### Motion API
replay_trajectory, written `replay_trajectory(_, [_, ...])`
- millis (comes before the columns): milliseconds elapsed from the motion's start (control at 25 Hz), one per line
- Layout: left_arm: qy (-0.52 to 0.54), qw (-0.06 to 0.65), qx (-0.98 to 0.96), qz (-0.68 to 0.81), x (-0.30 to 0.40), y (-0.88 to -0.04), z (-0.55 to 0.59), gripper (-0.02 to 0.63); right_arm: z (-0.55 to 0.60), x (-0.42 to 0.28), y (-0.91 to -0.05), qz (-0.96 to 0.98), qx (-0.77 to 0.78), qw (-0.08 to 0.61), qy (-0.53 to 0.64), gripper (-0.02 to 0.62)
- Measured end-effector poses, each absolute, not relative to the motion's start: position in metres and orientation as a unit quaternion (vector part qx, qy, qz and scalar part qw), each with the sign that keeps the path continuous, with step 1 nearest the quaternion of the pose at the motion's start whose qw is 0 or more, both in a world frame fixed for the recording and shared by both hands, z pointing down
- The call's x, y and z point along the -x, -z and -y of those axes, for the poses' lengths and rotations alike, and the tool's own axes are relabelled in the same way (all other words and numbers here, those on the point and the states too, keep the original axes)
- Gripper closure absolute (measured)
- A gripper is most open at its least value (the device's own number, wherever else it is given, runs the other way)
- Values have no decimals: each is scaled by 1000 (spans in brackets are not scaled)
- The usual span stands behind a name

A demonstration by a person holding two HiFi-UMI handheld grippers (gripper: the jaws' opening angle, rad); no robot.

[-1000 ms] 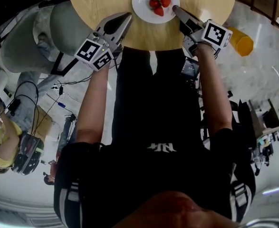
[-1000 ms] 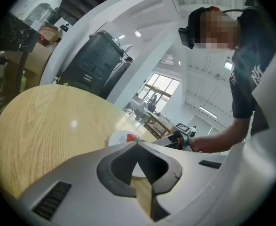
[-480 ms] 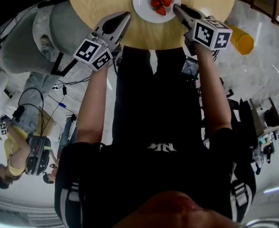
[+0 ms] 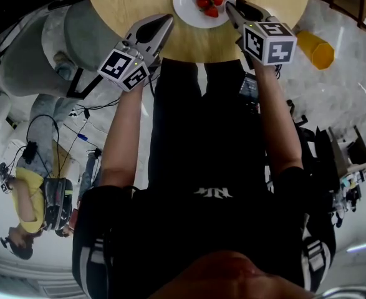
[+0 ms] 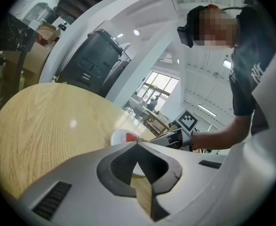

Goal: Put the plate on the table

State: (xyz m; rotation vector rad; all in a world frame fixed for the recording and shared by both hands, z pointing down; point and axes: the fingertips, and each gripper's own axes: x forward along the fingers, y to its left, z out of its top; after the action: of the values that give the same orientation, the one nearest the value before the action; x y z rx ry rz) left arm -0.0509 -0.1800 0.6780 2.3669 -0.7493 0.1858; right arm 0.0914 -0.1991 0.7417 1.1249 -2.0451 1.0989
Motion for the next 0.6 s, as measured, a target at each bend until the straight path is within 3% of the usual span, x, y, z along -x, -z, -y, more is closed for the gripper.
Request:
replay_trajectory(360, [-70, 321, -898, 294, 56, -686, 177, 595, 207, -94, -731, 771, -431, 276, -379, 494])
replay_trajectory(600, [-73, 315, -898, 299, 57, -670, 185, 595, 230, -90, -667, 829, -395, 239, -316, 523])
